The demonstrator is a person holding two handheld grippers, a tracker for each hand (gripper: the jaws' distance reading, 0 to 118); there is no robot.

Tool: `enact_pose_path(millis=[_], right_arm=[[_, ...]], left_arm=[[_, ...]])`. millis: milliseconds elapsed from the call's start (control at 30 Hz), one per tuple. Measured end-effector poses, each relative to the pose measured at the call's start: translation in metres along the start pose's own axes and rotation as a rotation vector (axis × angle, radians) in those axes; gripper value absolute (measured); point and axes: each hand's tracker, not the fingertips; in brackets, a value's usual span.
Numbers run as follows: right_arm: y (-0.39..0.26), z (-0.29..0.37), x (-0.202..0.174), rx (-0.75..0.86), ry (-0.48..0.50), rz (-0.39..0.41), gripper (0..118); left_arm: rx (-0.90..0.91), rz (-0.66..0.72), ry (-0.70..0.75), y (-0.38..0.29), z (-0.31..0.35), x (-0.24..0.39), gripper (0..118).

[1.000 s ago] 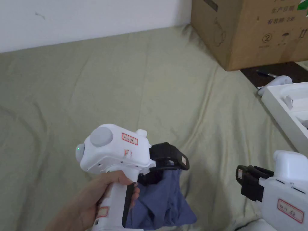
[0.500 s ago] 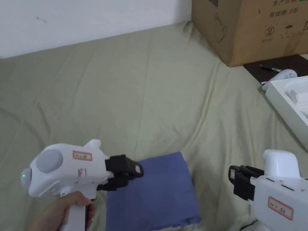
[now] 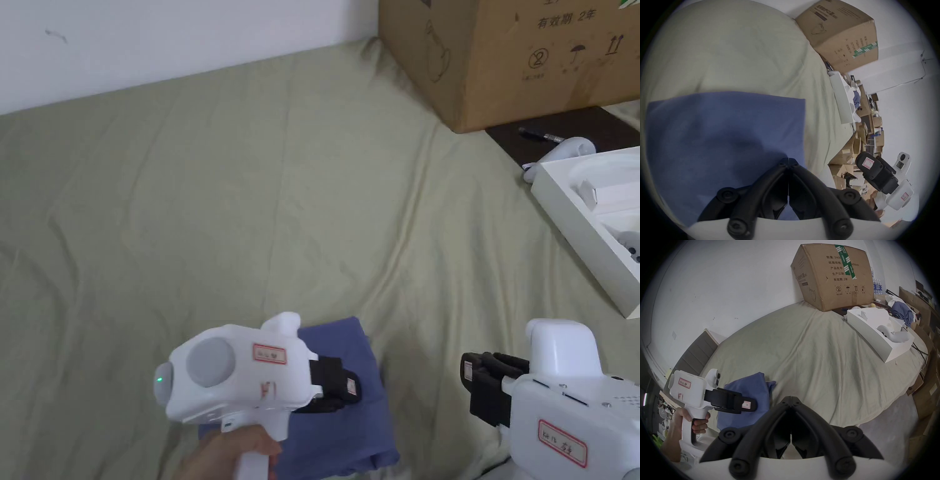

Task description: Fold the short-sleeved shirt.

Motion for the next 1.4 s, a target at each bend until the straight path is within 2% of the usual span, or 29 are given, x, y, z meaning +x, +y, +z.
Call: enact_pose_path(millis=[100,200,300,400,500,667,733,833,933,1000,1033,1067,1200,1300,1400], right_arm=[[-0.001,0.002,0.001,-0.002,-0.007,0.001,0],[0.0,0.004,-0.001,0.001,-0.008,-0.001,0],[0.002,0.007,-0.007,0.006,-0.007,0.012,0],[0.004,0.006,-0.021,0.009,0.013,0.045,0],[0.004,-0.001,-0.042,0.003,0.044,0.098,0],[-0.004,-0.038,-0.086,-0.022,0.116,0.161,0],[-0.013,-0.063,-0.102,-0.059,0.126,0.192,0],[-0.029,-0.096,-0.121,-0.12,0.094,0.242,0],[-0.044,-0.116,-0.128,-0.162,0.083,0.258,0],[-0.049,-0.118,-0.128,-0.161,0.055,0.281,0],[-0.05,-0.118,-0.127,-0.158,0.055,0.285,0],[-0.049,-0.118,-0.127,-0.155,0.055,0.289,0],[-0.046,-0.118,-0.126,-0.161,0.054,0.282,0],[-0.046,-0.117,-0.126,-0.16,0.053,0.276,0],[-0.047,-0.116,-0.128,-0.155,0.049,0.284,0]], left_arm=[[-0.064,-0.059,0.04,0.0,-0.023,0.014,1],[-0.095,-0.107,-0.015,-0.003,-0.034,0.029,1],[-0.066,-0.16,-0.078,-0.009,-0.021,0.04,1],[0.021,-0.179,-0.066,-0.013,0.02,0.033,1],[0.118,-0.134,-0.058,-0.026,0.081,0.012,1],[0.211,-0.039,0.061,-0.046,0.161,-0.076,1],[0.244,0.097,0.087,-0.056,0.177,-0.107,3],[0.271,0.198,0.093,-0.069,0.187,-0.143,44],[0.269,0.213,0.062,-0.073,0.185,-0.158,54],[0.249,0.23,0.027,-0.066,0.176,-0.161,86],[0.231,0.227,0.002,-0.061,0.169,-0.161,96],[0.208,0.227,-0.018,-0.055,0.161,-0.16,100],[0.162,0.235,-0.146,-0.028,0.125,-0.161,100],[0.085,0.26,-0.178,-0.014,0.097,-0.154,100],[0.087,0.247,-0.237,-0.006,0.085,-0.152,100]])
